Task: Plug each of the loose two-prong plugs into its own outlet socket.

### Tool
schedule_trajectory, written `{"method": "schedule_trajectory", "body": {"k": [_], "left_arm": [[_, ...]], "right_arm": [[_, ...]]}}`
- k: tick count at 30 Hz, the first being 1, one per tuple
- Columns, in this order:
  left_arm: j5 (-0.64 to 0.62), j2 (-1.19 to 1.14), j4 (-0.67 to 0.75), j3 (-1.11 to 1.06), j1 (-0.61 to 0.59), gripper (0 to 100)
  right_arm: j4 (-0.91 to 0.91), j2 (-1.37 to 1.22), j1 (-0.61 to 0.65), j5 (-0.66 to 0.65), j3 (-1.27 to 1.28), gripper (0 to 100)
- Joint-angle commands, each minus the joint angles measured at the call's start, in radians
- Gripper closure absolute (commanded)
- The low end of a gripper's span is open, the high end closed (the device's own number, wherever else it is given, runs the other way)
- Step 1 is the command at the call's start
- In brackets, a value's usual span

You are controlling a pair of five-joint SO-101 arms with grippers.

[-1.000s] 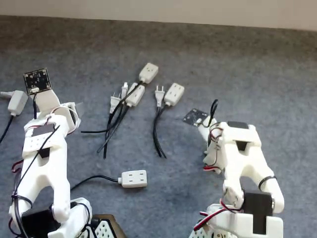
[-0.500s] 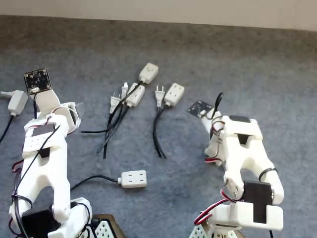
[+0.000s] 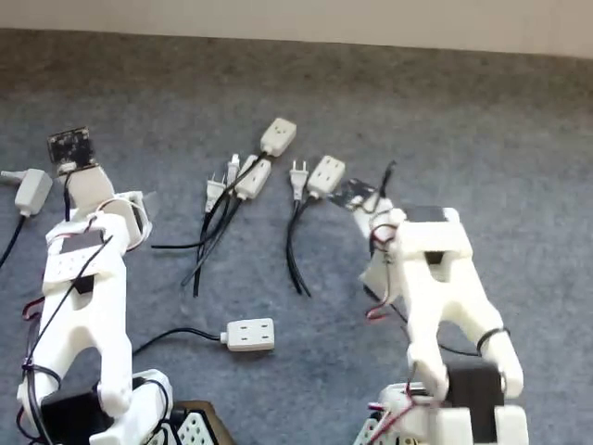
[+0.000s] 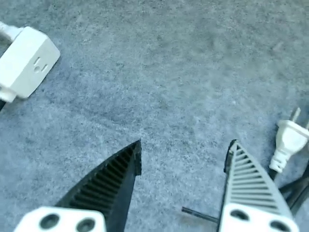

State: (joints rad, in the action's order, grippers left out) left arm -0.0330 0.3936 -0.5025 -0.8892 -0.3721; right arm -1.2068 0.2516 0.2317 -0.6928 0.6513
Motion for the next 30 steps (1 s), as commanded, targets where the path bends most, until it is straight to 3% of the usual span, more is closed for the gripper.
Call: {"method": "schedule_trajectory", "body": {"k": [1, 6, 11, 15, 20, 24, 30], "left_arm": [[0.157, 0.079, -0.341, 0.216, 0.082, 71], [0.321, 0.237, -0.781, 0.539, 0.177, 71], [0.396, 0.450, -0.941, 0.596, 0.277, 71], [0.397, 0.610, -0.933, 0.466, 0.306, 71], [0.394, 0.809, -0.815, 0.240, 0.371, 66], [0.377, 0.974, -0.729, 0.047, 0.427, 61], [0.270, 1.115, -0.519, -0.251, 0.429, 60]], "right_arm": [[-0.033, 0.237, 0.143, 0.219, -0.097, 99.3], [-0.035, 0.463, 0.387, 0.344, -0.111, 99.3], [0.088, 0.521, 0.516, 0.411, -0.039, 99.3], [0.265, 0.524, 0.572, 0.419, 0.119, 99.3], [0.444, 0.522, 0.575, 0.419, 0.321, 99.3], [0.475, 0.532, 0.561, 0.419, 0.367, 99.3], [0.492, 0.533, 0.568, 0.491, 0.375, 99.3]]}}
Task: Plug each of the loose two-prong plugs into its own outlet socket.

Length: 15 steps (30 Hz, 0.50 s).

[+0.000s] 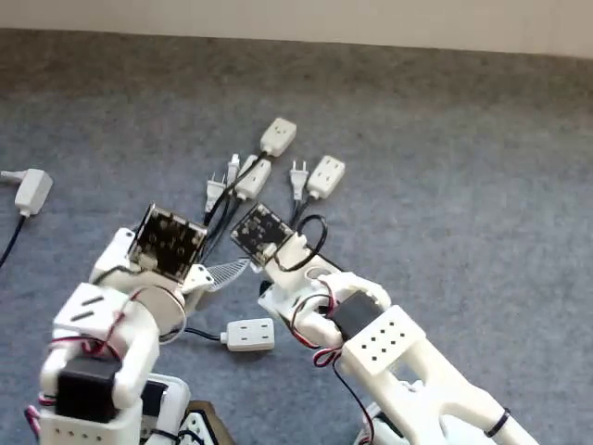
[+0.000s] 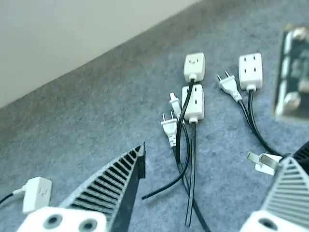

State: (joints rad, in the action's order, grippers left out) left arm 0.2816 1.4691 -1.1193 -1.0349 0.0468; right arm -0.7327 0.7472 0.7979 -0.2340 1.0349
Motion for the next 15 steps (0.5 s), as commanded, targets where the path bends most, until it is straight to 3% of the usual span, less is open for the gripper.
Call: {"method": "schedule_trajectory", "body": {"k": [1, 8, 15], "left_arm": [[-0.052, 0.045, 0.126, -0.140, 0.010, 60], [-0.051, 0.045, 0.261, -0.300, 0.015, 60], [-0.049, 0.045, 0.278, -0.346, 0.015, 60]], "right_arm": [[0.018, 0.038, 0.002, 0.035, -0.008, 99.3], [-0.022, 0.038, 0.085, 0.038, -0.013, 99.3], [-0.173, 0.107, 0.148, 0.037, -0.090, 99.3]]}}
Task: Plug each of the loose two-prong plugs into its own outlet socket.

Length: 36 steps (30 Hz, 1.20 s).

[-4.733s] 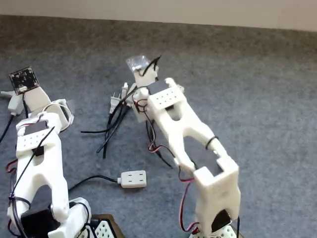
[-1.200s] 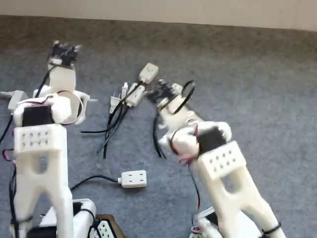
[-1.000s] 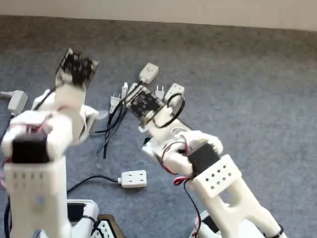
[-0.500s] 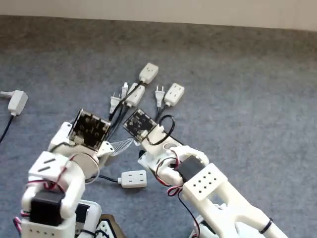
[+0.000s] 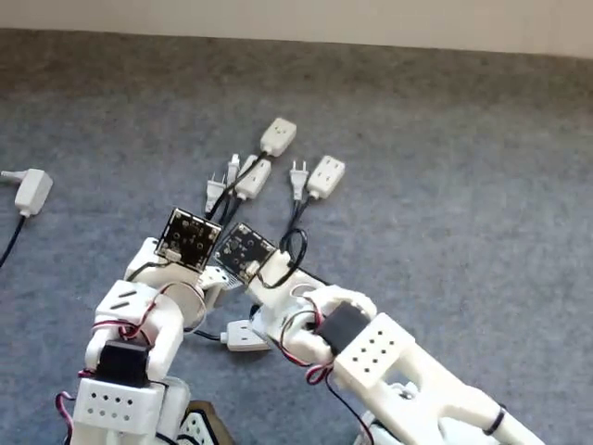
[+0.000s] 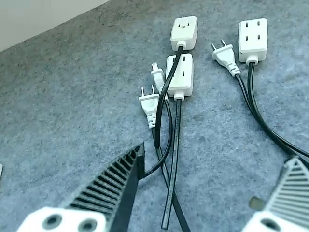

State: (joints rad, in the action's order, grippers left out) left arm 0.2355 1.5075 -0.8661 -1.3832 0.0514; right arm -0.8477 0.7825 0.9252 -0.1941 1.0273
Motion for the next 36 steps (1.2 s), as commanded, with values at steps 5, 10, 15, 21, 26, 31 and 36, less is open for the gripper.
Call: {"method": "schedule_trajectory", "body": {"k": [5, 10, 15, 21, 26, 31, 36], "left_arm": [[-0.003, 0.007, 0.025, -0.007, 0.010, 60], [-0.002, 0.007, 0.054, -0.048, 0.021, 60], [-0.002, 0.007, 0.055, -0.051, 0.042, 60], [-0.002, 0.007, 0.054, -0.051, 0.047, 60], [0.020, 0.007, 0.054, -0.053, 0.079, 60], [0.032, 0.005, 0.044, -0.053, 0.084, 60], [0.084, 0.005, -0.003, -0.053, 0.165, 60]], "right_arm": [[-0.128, 0.143, 0.018, -0.014, -0.122, 99.3], [-0.226, 0.150, 0.016, -0.032, -0.243, 99.3], [-0.291, 0.148, 0.015, -0.034, -0.349, 99.3], [-0.295, 0.147, 0.002, -0.049, -0.366, 99.3], [-0.297, 0.147, -0.050, -0.054, -0.367, 99.3], [-0.297, 0.136, -0.056, -0.054, -0.366, 99.3], [-0.355, -0.010, -0.058, -0.048, -0.446, 99.3]]}}
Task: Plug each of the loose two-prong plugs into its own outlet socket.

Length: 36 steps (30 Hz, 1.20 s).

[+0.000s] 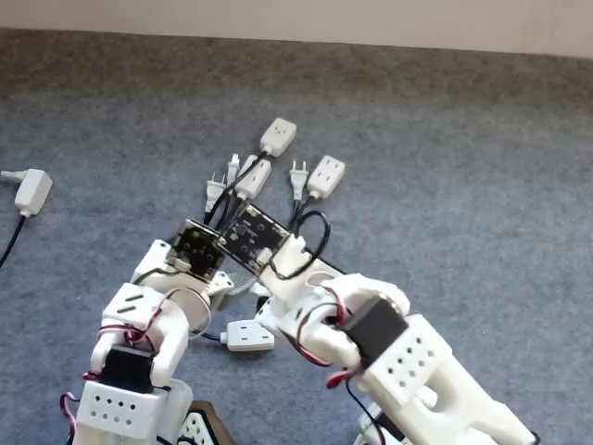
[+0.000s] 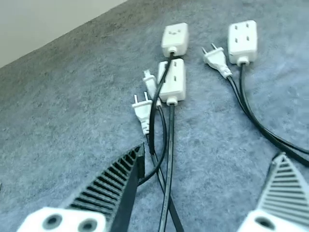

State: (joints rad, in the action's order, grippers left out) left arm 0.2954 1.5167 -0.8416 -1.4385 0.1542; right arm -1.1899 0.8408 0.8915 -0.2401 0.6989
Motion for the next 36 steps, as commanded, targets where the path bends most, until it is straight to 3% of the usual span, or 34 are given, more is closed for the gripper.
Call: {"method": "schedule_trajectory", "body": {"k": [1, 5, 14, 17, 22, 27, 32, 36], "left_arm": [[0.025, -0.002, -0.025, 0.004, 0.054, 60], [0.011, 0.004, -0.008, 0.021, -0.073, 60], [-0.362, -0.002, 0.074, 0.116, -0.515, 60], [-0.427, -0.002, 0.109, 0.111, -0.616, 65], [-0.502, -0.002, 0.140, 0.110, -0.716, 80], [-0.488, -0.044, 0.164, 0.174, -0.753, 79], [-0.419, -0.452, -0.018, 0.538, -0.756, 74], [-0.354, -0.928, -0.195, 0.931, -0.769, 74]], "right_arm": [[-0.022, -0.094, -0.024, -0.002, -0.134, 99.3], [-0.039, -0.137, -0.021, -0.002, -0.170, 99.3], [-0.007, -0.271, -0.016, 0.037, -0.139, 99.3], [-0.013, -0.346, -0.015, 0.052, -0.145, 99.3], [-0.171, -0.444, 0.016, 0.089, -0.268, 99.3], [-0.283, -0.506, 0.015, 0.092, -0.386, 99.3], [-0.239, -0.513, 0.016, 0.097, -0.397, 99.3], [-0.199, -0.521, 0.013, 0.238, -0.395, 99.2]]}}
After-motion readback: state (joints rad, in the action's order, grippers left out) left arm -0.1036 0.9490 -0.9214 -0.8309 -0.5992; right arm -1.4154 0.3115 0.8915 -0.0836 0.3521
